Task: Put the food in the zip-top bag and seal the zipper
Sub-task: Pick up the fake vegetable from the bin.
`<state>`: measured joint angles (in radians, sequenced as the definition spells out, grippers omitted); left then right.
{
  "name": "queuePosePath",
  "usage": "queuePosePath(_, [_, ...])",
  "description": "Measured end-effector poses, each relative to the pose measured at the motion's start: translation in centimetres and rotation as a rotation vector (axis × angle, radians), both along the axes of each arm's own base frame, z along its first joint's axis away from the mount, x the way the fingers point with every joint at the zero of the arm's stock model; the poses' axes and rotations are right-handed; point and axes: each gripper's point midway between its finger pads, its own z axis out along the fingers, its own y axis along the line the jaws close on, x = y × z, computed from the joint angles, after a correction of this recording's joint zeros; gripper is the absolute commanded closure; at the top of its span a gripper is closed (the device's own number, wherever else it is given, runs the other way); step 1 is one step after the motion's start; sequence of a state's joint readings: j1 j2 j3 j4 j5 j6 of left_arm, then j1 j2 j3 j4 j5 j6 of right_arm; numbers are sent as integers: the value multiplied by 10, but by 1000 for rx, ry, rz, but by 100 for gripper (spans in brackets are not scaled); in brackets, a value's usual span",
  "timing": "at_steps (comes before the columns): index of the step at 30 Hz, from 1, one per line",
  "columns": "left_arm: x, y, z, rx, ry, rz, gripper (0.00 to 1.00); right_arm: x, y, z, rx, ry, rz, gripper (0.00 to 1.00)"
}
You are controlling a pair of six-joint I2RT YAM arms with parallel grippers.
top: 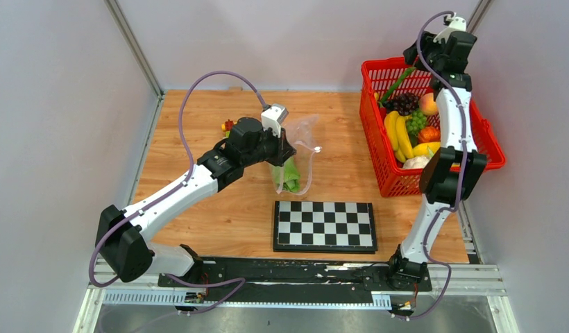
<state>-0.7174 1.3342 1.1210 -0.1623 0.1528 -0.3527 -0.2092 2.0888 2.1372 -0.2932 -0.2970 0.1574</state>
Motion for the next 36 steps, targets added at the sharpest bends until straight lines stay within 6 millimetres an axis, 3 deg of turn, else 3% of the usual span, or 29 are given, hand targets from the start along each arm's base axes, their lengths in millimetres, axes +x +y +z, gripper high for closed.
queuePosePath(3, [0,0,0,0,0,0,100,-18,-11,18,11,-17,-39,49])
queuePosePath(7, [0,0,0,0,1,-3,100,-23,-29,27,46,-27,-94,46])
queuePosePath(13, [-1,0,0,0,0,-4,100,-1,-43,7,102,6,-105,44])
queuePosePath(22, [-1,0,0,0,1,-5,100,20,-38,-50,166,103,-65,55])
queuePosePath(26, [-1,-1,0,0,3,-7,100,23,-35,-56,181,110,-46,57])
queuePosePath(30, [-1,-1,0,0,4,-7,100,26,-32,-54,188,94,-29,72])
queuePosePath(34, [-2,-1,-1,-1,6,-10,100,28,-30,-51,196,80,-17,79])
queuePosePath(36, [-2,-1,-1,-1,8,-12,100,29,-30,-49,195,75,-14,78])
